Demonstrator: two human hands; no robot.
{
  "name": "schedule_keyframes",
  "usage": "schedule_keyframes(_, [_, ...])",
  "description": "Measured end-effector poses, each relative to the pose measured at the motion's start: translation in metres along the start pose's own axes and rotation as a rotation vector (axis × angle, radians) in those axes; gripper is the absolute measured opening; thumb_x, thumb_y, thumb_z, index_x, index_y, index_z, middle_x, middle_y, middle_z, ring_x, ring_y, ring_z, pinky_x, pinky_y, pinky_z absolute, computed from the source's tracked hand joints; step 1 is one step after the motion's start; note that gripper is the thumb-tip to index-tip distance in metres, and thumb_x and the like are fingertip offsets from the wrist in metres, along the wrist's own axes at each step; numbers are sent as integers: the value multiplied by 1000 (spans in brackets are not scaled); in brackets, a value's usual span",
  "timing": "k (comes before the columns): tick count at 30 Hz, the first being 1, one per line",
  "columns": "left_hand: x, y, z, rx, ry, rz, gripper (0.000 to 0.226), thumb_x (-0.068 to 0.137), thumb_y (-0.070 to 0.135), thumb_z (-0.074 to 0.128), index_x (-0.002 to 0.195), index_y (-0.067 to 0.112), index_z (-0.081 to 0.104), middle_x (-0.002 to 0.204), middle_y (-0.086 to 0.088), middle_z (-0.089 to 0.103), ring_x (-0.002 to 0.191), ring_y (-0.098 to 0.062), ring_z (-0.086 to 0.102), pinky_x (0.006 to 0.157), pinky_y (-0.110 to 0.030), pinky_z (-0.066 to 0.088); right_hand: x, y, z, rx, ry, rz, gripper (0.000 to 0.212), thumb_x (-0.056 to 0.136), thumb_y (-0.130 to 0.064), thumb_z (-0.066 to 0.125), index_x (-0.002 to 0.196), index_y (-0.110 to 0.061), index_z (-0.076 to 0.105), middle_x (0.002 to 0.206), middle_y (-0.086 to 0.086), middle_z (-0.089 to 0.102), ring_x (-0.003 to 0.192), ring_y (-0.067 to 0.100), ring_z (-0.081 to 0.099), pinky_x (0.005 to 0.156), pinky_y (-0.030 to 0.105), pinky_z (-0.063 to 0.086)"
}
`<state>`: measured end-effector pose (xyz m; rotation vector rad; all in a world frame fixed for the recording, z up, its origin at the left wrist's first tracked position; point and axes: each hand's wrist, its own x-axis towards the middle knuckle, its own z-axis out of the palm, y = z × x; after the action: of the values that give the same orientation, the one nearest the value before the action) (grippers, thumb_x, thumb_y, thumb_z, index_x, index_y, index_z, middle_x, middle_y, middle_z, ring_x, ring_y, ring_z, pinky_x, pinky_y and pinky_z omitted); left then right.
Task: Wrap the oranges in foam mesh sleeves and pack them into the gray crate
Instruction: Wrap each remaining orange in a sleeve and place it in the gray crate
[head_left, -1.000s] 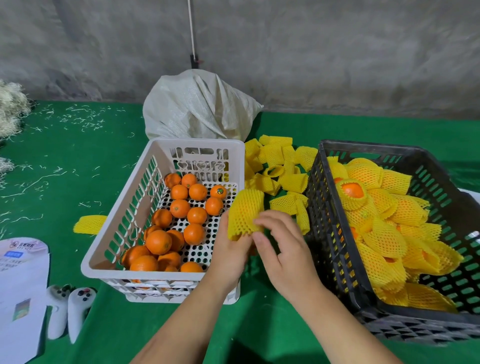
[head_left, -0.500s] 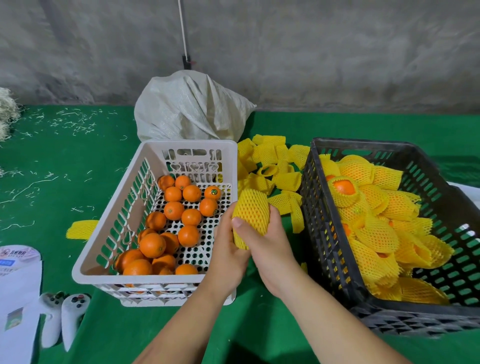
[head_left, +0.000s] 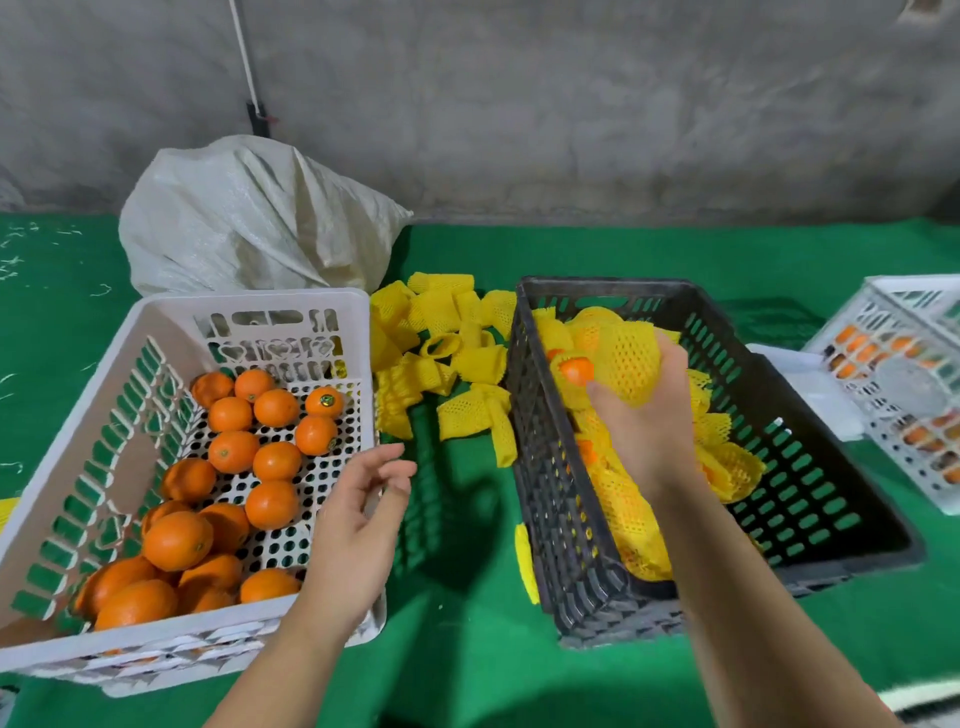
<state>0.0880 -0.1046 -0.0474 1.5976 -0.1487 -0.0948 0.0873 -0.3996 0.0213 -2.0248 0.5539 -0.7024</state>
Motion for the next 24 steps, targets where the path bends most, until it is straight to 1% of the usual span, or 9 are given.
schedule_keyframes(2, [1, 1, 2, 39, 32, 9, 19, 106, 25, 61, 122, 32, 67, 121, 25, 69, 117, 5, 62, 99, -24, 45, 24, 26, -13, -261, 28, -27, 87, 86, -30, 81, 157, -21, 32, 156, 6, 37, 145, 19, 30, 120, 43, 33])
schedule_keyframes(4, [2, 1, 1, 72, 45, 12, 18, 106, 26, 61, 120, 33, 68, 120, 25, 69, 116, 5, 62, 98, -24, 46, 40, 49, -17, -460, -217, 115, 95, 91, -45, 74, 164, -22, 16, 169, 11, 10, 156, 29, 7, 124, 53, 19])
schedule_keyframes(6, [1, 2, 0, 89, 35, 8, 18, 105, 27, 61, 120, 35, 68, 121, 22, 70, 118, 4, 62, 99, -25, 46, 40, 70, -15, -596, -458, 251, 108, 89, -62, 67, 164, -28, -1, 170, 10, -15, 157, 35, -11, 125, 56, 11])
schedule_keyframes(7, [0, 3, 0, 98, 28, 8, 18, 105, 27, 61, 119, 36, 68, 121, 21, 70, 118, 4, 62, 99, -24, 45, 38, 79, -15, -624, -486, 279, 113, 86, -68, 66, 163, -30, -7, 169, 10, -20, 156, 36, -13, 125, 57, 10])
schedule_keyframes(11, [-2, 9, 3, 141, 26, 27, 21, 105, 22, 60, 121, 33, 66, 115, 20, 71, 114, 3, 63, 95, -20, 46, 40, 87, -25, -842, -484, 334, 130, 73, -93, 51, 160, -29, -21, 169, 12, -22, 156, 36, -17, 124, 54, -2])
schedule_keyframes(15, [0, 7, -1, 141, 13, 9, 24, 105, 18, 59, 124, 31, 66, 117, 18, 71, 113, 2, 64, 98, -23, 46, 53, 63, -31, -819, -518, 374, 136, 67, -95, 48, 160, -24, -21, 167, 17, -23, 156, 36, -16, 126, 55, 0])
schedule_keyframes(20, [34, 2, -14, 369, 4, 132, 27, 106, 20, 59, 127, 37, 63, 122, 22, 64, 119, 5, 57, 100, -19, 42, 39, 5, 23, -493, -222, -205, 95, 92, -59, 63, 163, -22, 12, 170, 16, -10, 157, 33, -9, 126, 56, 7])
schedule_keyframes(22, [59, -2, -24, 443, 33, 163, 29, 109, 23, 53, 136, 32, 59, 131, 15, 58, 120, 13, 51, 103, -13, 38, 20, -13, 55, -542, -284, -481, 83, 94, -54, 60, 161, -28, 17, 170, 11, -13, 157, 31, -11, 126, 49, 0])
schedule_keyframes(24, [86, -11, -34, 575, 55, 133, 35, 111, 20, 49, 145, 20, 56, 146, 2, 46, 131, 13, 43, 110, -8, 30, 7, -22, 86, -695, -537, -629, 81, 94, -57, 54, 160, -35, 13, 169, 7, -23, 156, 29, -19, 125, 47, -5])
